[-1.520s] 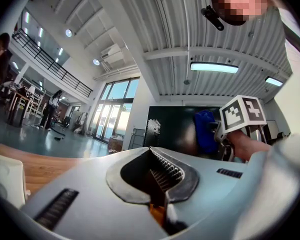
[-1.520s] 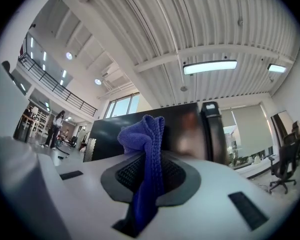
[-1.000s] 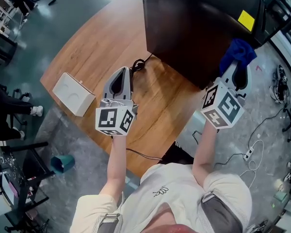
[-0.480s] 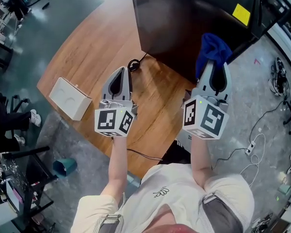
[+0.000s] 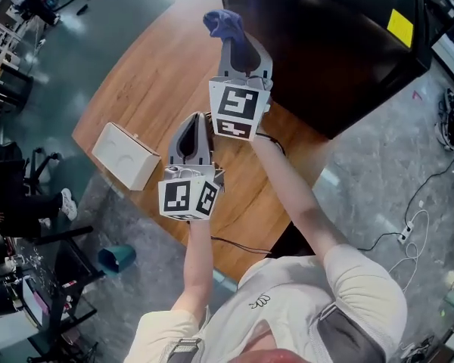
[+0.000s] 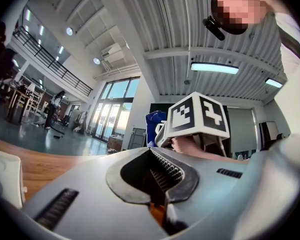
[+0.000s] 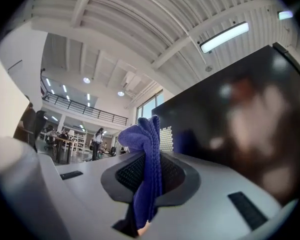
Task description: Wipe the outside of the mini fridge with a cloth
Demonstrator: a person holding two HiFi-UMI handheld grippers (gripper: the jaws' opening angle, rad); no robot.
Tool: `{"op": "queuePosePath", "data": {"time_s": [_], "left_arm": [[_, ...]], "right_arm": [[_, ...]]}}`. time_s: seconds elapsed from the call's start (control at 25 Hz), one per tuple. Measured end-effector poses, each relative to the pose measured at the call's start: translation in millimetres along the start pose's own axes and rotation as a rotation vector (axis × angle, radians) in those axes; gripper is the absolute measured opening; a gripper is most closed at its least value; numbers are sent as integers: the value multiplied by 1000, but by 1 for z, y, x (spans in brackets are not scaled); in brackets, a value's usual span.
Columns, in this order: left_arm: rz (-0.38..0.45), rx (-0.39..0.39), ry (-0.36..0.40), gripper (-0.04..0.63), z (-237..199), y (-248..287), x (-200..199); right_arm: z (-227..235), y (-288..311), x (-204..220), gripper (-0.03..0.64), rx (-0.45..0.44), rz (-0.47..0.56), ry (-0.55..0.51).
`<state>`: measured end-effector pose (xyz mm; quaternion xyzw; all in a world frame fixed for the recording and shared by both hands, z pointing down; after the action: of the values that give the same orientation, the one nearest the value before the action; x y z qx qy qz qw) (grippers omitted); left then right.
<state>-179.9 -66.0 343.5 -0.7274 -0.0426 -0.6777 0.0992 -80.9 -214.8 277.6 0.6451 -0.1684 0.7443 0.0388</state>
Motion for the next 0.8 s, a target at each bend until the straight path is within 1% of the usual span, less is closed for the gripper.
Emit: {"op": "queuePosePath", "data": {"time_s": [0.08,0.2,0.4,0.6,0.8], "left_arm": [[7,-19,-12,5,-4,-1,0],[6,-36,-20,5,-10,-6,2],[2,-65,-29,5,-24,-9,6],[3,-80,-34,5,-29,-12,9],[5,-77,-32,5,-32,-12,7]], "right_arm": [[-9,17,7,61,3,-1,-46],[-18,40,13,61,29,-4,-100],[-19,73,15,61,81,-34,-136],[-13,73,14,61,126,-28,-142],[-1,54,13,61,182,-3,-127]]}}
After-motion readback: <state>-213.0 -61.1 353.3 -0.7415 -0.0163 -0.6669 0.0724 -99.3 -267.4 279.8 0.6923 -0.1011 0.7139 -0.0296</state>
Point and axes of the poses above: the fingertips, and each gripper's own axes: y forward along the fingers, z to its right, x out of its underside, the point moved 7 cm from there along -y, backward along the fingers, and after that the axes turned 6 degrees about y, right-handed, at the moved point
